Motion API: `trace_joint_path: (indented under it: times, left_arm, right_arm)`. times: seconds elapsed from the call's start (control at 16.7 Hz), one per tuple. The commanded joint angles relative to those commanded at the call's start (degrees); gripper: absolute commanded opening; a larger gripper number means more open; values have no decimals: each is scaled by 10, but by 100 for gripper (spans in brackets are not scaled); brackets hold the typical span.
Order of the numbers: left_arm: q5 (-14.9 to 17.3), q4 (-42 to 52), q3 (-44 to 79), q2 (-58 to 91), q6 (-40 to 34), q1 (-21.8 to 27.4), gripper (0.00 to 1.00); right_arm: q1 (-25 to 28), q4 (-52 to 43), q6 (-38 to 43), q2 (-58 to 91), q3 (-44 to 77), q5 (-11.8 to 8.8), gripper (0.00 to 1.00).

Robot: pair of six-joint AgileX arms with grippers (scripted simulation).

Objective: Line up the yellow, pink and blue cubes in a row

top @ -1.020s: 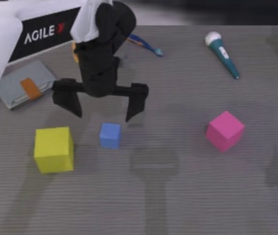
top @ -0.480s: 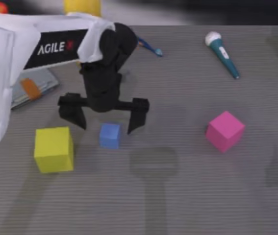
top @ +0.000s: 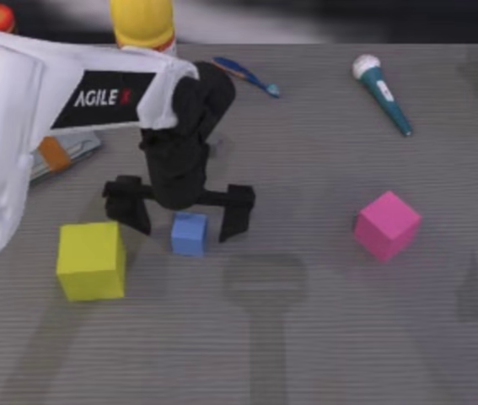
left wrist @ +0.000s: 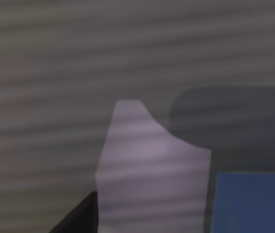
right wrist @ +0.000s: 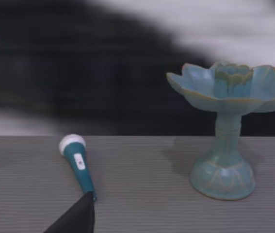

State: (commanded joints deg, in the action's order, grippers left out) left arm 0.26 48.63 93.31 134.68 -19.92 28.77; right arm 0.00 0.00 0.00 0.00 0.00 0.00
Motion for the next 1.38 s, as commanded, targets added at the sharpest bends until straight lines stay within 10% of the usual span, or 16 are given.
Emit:
trace_joint_path:
  times: [0.78,1.38]
  left_arm:
    - [0,0,0,0,0,0,2]
    - [-6,11,7,-22,5,-1,0]
  right_arm:
    - [0,0,0,0,0,0,100]
    - [0,0,0,0,0,0,100]
